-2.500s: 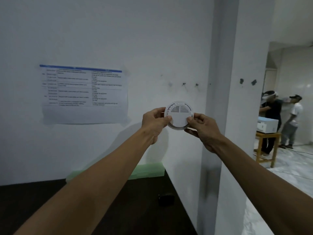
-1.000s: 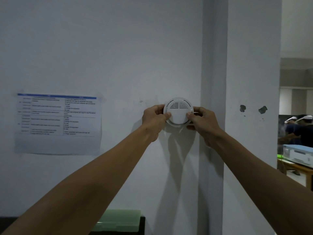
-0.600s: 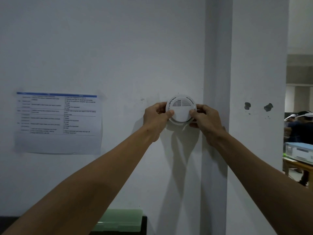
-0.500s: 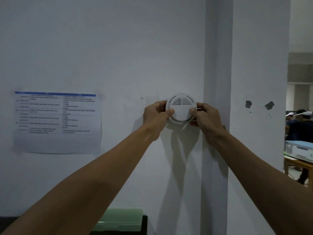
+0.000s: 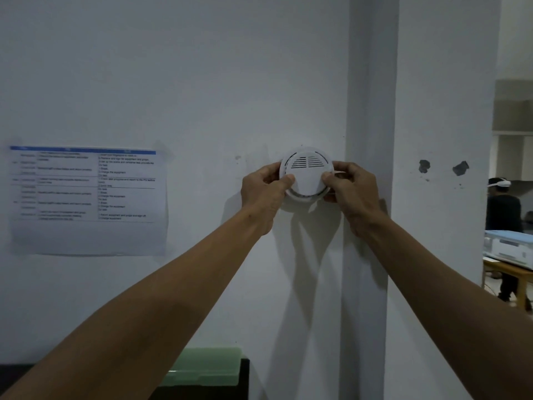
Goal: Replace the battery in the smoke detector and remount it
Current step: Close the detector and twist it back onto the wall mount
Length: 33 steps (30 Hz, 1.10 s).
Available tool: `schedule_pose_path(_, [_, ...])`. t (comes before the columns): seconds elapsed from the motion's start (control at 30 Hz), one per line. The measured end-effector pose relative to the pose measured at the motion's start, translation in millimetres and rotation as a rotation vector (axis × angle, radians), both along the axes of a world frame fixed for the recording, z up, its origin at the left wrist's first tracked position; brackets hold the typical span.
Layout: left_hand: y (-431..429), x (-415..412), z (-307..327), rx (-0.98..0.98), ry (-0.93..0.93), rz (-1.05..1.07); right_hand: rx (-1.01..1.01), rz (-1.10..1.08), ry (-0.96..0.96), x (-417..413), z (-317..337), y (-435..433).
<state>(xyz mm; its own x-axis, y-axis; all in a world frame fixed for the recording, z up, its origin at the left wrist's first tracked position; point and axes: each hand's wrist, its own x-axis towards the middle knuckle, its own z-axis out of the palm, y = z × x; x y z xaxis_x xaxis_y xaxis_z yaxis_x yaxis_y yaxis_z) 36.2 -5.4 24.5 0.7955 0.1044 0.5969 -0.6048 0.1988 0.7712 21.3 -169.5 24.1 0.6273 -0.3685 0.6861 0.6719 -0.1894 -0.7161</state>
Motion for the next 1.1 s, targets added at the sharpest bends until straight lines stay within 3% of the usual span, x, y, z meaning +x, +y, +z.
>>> schedule_pose_path(0.33, [3,-2,-2,0.077,-0.033,0.043,0.095,0.008,0.010,2,-12,6])
schedule_pose_path(0.63, [0,-16,-7,0.154,-0.127,0.166,-0.027,-0.112,0.005,-3,-21,5])
schedule_pose_path(0.87, [-4,-21,-20,0.360,-0.234,0.356,-0.082,-0.111,-0.015,-10,-27,-1])
schedule_pose_path(1.1, [-5,-25,-17,0.377,-0.211,0.361,-0.059,-0.117,-0.012,-12,-17,-1])
